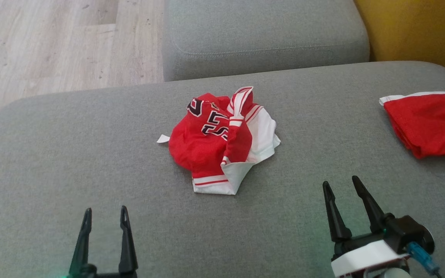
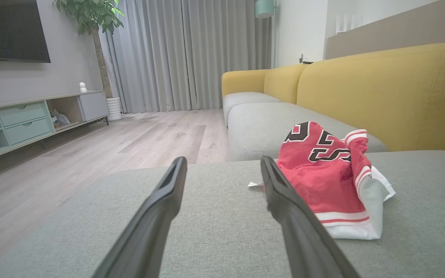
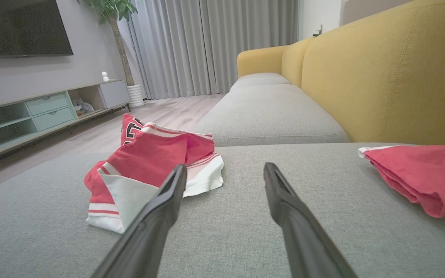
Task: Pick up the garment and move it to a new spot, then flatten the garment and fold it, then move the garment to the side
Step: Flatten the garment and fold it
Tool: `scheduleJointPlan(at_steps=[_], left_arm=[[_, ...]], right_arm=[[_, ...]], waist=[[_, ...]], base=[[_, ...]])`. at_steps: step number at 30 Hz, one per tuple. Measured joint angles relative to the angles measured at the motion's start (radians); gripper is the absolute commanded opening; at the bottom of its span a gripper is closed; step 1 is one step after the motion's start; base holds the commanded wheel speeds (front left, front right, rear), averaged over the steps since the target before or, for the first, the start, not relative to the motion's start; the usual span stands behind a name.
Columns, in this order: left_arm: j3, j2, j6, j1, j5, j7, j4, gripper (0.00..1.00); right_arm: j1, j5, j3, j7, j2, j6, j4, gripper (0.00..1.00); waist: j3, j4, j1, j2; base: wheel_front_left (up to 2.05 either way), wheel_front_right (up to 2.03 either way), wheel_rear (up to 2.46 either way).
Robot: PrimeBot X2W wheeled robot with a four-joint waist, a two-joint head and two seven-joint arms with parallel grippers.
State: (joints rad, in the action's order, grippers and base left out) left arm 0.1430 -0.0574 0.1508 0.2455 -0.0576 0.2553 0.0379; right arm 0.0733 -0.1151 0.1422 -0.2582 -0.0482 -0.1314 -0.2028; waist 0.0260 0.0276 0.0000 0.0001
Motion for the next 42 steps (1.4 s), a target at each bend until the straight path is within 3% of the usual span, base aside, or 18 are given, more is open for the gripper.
scheduleJointPlan(at_steps=[10,16,20,27,33,34,35,36,42], left_arm=[[0.037,0.0,0.013,-0.035,0.013,0.0,0.012,1.0],[0.111,0.001,-0.012,-0.139,0.016,0.0,-0.049,1.0],[0.181,0.004,-0.048,-0.263,0.024,0.0,-0.188,1.0],[0.26,0.006,-0.066,-0.42,-0.03,0.0,-0.371,1.0],[0.28,0.006,-0.003,-0.548,-0.031,-0.005,-0.565,1.0],[0.28,0.006,0.008,-0.563,-0.031,-0.005,-0.579,0.96],[0.283,0.006,0.012,-0.576,-0.031,-0.005,-0.589,0.37],[0.288,0.006,0.011,-0.588,-0.033,-0.005,-0.591,0.0],[0.351,0.006,-0.021,-0.633,-0.04,-0.003,-0.502,0.0]], right_arm=[[-0.002,0.0,0.018,0.0,0.0,0.0,0.001,1.0],[-0.005,0.0,0.024,0.0,0.0,0.0,0.001,1.0],[-0.032,0.0,0.036,0.0,0.0,0.0,0.008,1.0],[-0.072,-0.001,0.043,0.0,0.0,0.0,0.012,1.0],[-0.091,-0.008,0.046,0.0,0.0,0.0,0.012,1.0],[-0.092,-0.008,0.044,0.0,0.0,0.0,0.012,1.0],[-0.093,-0.008,0.041,0.0,0.0,0.0,0.012,1.0],[-0.093,-0.01,0.04,0.0,0.0,0.0,0.012,1.0],[-0.095,-0.011,0.039,0.0,0.0,0.0,0.011,1.0]], waist=[[-0.019,0.062,0.0,0.0],[-0.045,0.126,0.0,0.0],[-0.084,0.172,0.0001,0.0],[-0.139,0.227,0.0003,0.0],[-0.186,0.274,0.0002,-0.0001],[-0.192,0.281,0.0002,0.0],[-0.198,0.286,0.0002,-0.0001],[-0.202,0.29,0.0002,-0.0001],[-0.208,0.298,0.0,0.0]], base=[[0.0,0.0,0.0],[0.0,0.0,0.0],[0.0,0.0,0.0],[0.0,0.0,0.0],[0.0,0.0,0.0],[0.0,0.0,0.0],[0.0,0.0,0.0],[0.0,0.0,0.0],[0.0,0.0,0.0]])
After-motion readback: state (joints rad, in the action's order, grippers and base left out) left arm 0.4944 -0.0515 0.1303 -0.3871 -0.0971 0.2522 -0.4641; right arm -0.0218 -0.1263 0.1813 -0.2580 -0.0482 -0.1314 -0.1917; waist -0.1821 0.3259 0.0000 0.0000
